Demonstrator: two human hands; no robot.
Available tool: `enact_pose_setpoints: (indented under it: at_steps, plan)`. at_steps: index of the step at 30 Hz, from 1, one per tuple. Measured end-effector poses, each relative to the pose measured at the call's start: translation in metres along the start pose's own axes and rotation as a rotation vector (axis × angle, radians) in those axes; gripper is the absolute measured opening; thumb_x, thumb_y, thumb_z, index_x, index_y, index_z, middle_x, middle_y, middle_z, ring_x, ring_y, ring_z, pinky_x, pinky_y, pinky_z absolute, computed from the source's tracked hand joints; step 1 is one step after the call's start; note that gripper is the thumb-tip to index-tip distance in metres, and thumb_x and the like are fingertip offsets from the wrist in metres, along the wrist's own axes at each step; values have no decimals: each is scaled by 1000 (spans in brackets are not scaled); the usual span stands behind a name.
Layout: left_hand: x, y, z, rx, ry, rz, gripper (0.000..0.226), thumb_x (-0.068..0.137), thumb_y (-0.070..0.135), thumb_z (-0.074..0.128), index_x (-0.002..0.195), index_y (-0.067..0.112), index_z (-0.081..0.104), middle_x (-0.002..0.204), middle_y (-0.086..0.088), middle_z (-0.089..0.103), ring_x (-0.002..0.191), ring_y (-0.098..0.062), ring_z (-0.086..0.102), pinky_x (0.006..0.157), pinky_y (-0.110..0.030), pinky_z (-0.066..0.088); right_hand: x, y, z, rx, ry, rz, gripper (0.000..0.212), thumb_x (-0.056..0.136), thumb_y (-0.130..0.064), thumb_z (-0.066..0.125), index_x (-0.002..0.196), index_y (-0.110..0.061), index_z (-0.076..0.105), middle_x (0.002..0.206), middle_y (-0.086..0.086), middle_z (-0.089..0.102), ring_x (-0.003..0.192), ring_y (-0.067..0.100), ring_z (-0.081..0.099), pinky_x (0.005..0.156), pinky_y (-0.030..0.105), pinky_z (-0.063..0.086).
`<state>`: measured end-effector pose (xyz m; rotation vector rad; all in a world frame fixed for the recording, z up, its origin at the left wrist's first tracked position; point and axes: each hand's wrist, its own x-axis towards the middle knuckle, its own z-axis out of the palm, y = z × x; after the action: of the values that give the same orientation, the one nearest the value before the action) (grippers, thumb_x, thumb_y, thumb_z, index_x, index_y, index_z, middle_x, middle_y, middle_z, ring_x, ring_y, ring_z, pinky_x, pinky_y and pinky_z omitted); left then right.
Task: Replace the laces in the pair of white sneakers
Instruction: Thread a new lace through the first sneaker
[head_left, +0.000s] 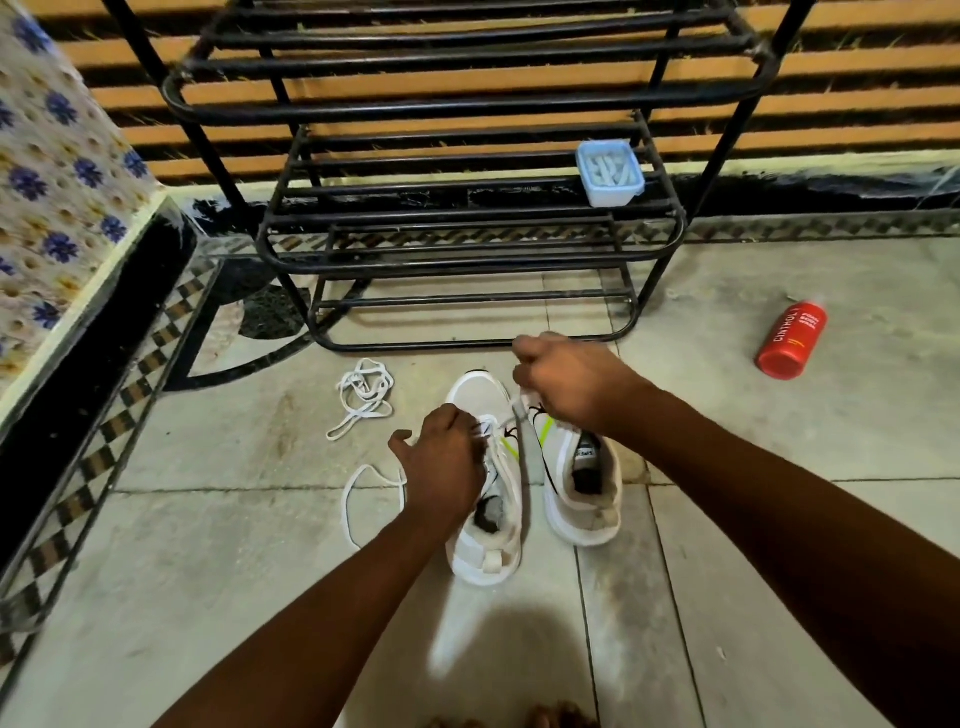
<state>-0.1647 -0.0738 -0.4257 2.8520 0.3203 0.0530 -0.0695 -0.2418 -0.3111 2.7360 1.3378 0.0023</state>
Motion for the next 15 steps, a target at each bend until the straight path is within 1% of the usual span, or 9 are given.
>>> enact_pose_setpoints:
  at_steps: [2,4,6,7,9,10,11,13,15]
  plan:
    - [0,3,1,5,-14,3,34,82,15,59,112,29,65,119,11,53,121,-10,51,99,-48,26,-1,3,-3,197,368,59,14,89,-6,51,93,-10,64,100,6,53,92,30,53,59,35,38]
    - [0,2,0,-6,-13,-7,33,83,16,58,113,29,65,120,11,53,120,-10,52,100,-48,27,-2,-1,-9,467,688,178,12,92,-1,56,85,-5,65,89,9,54,83,29,52,65,38,42]
    - [0,1,1,-13,-2,-7,32,84,16,57,113,29,65,120,11,53,120,-11,53,100,-48,27,-4,-10,-14,753,892,384,16,95,0,59,80,-3,65,85,11,54,81,27,54,71,38,45]
    - [0,0,2,-15,-3,-6,32,85,16,57,113,29,65,120,11,53,120,-11,53,99,-48,27,-4,-15,-15,938,944,466,18,96,-1,58,79,-2,63,85,13,56,81,27,59,72,39,48]
    - [-1,0,3,-19,-7,0,32,86,17,58,115,30,64,121,11,52,120,-11,53,98,-47,28,-4,-23,-17,1412,931,571,21,103,-4,49,83,0,56,88,16,62,75,29,69,66,40,56]
    - [0,0,2,-23,-6,0,32,87,17,58,116,30,63,122,11,52,120,-11,53,97,-47,28,-4,-24,-16,1582,887,607,23,106,-7,44,85,-2,52,90,17,66,64,28,68,57,36,53]
    - [0,0,2,-31,-6,-3,31,88,18,58,116,30,63,122,11,51,119,-12,53,97,-46,28,-6,-23,-14,1652,833,623,26,108,-11,40,85,-6,49,91,17,70,52,24,61,50,30,47]
    - [0,-1,2,-36,0,0,29,88,18,59,115,29,63,121,11,51,118,-13,54,95,-45,29,-15,-13,-3,1380,684,574,29,109,-17,40,82,-16,48,84,5,73,45,15,46,49,26,37]
    - [1,-1,1,-19,-1,17,26,89,20,59,114,28,63,118,10,52,117,-14,54,89,-43,30,-25,4,6,935,469,443,25,104,-14,44,81,-22,49,71,-8,69,53,14,51,59,32,44]
